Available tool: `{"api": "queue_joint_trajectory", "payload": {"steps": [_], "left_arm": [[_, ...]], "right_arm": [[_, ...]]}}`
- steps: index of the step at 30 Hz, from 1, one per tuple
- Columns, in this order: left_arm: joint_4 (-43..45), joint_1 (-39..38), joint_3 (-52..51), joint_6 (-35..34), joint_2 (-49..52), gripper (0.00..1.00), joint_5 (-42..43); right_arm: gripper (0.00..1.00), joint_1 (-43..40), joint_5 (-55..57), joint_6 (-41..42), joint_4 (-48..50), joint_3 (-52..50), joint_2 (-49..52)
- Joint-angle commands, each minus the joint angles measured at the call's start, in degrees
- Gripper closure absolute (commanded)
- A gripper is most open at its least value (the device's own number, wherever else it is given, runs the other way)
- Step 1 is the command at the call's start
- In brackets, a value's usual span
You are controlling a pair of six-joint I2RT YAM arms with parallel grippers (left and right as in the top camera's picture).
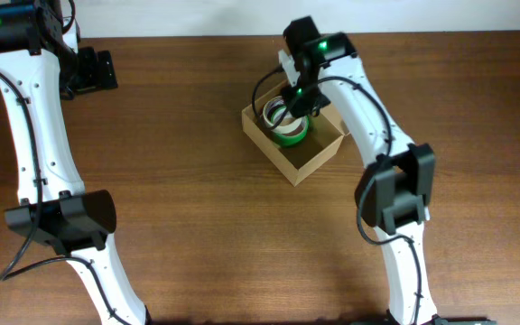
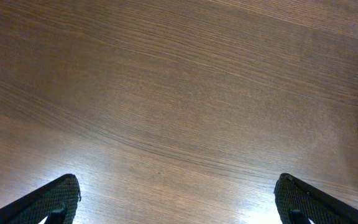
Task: Pack container
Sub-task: 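Lower the white tape into the box beside the green tape, then release the white tape and move the right gripper to the cutter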
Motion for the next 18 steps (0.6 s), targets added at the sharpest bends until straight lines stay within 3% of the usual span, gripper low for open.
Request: {"api": "queue_joint_trajectory", "payload": {"steps": [1, 8, 15, 18], "left_arm": [[0.1, 0.1, -0.2, -0.8, -0.5, 0.00, 0.4], [0.1, 0.1, -0.2, -0.8, -0.5, 0.00, 0.4], [0.1, 0.1, -0.2, -0.7, -0.5, 0.00, 0.4], [0.1, 0.1, -0.2, -0.8, -0.5, 0.00, 0.4]], "right_arm": [[0.60, -0.9, 1.9, -1.2, -1.2, 3.8, -14.3], [0.54, -7.5, 5.5, -0.9, -0.7, -0.1, -31.5], [0.47, -25.3, 6.1, 4.5, 7.2, -25.1, -49.2], [0.47, -31.7, 0.5, 6.0, 8.9, -36.9, -52.8]]}}
